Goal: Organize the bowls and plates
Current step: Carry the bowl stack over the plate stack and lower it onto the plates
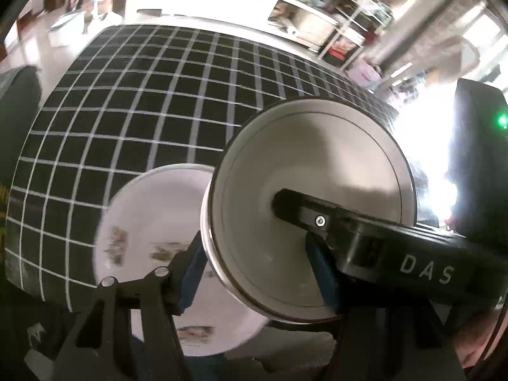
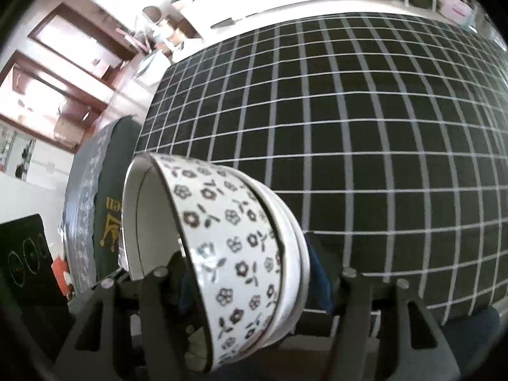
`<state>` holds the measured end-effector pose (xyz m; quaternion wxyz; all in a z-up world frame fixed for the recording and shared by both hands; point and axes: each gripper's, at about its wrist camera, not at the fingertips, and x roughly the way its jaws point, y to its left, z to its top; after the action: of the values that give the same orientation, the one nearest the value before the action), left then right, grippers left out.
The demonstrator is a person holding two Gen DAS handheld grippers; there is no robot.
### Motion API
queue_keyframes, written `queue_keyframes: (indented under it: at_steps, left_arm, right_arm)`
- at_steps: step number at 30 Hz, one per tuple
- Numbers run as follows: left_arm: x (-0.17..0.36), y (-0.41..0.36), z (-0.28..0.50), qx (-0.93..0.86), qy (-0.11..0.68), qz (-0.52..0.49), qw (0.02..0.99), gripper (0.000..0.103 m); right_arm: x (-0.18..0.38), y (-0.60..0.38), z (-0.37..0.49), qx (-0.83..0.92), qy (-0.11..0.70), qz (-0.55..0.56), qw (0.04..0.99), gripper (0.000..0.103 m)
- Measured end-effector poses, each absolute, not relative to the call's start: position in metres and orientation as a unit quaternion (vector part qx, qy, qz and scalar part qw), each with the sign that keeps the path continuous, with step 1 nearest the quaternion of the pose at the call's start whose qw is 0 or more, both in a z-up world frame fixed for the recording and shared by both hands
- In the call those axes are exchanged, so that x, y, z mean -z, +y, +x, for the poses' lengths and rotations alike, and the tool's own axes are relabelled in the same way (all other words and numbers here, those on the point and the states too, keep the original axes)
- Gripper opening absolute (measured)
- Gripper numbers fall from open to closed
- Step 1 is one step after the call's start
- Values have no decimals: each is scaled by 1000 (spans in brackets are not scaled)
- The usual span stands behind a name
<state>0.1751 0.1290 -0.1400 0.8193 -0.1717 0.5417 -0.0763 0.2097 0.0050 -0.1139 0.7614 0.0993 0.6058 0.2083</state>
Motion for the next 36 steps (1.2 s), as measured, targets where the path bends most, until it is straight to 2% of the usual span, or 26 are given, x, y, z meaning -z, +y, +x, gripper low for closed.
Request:
queue_keyframes:
  at_steps: [12, 22, 31, 36]
  left_arm:
    - [169, 166, 176, 48, 557, -195, 806, 60]
    - [174, 171, 164, 44, 551, -192, 811, 60]
    - [180, 171, 157, 46, 554, -198, 807, 60]
    - [176, 177, 150, 36, 550, -197, 811, 60]
  right_arm:
    - [151, 62, 225, -221, 635, 66, 738, 64]
    - [153, 56, 219, -224, 634, 65, 738, 64]
    - [167, 34, 224, -248, 648, 127, 709, 63]
    - [157, 23, 222, -252, 630, 121, 725, 61]
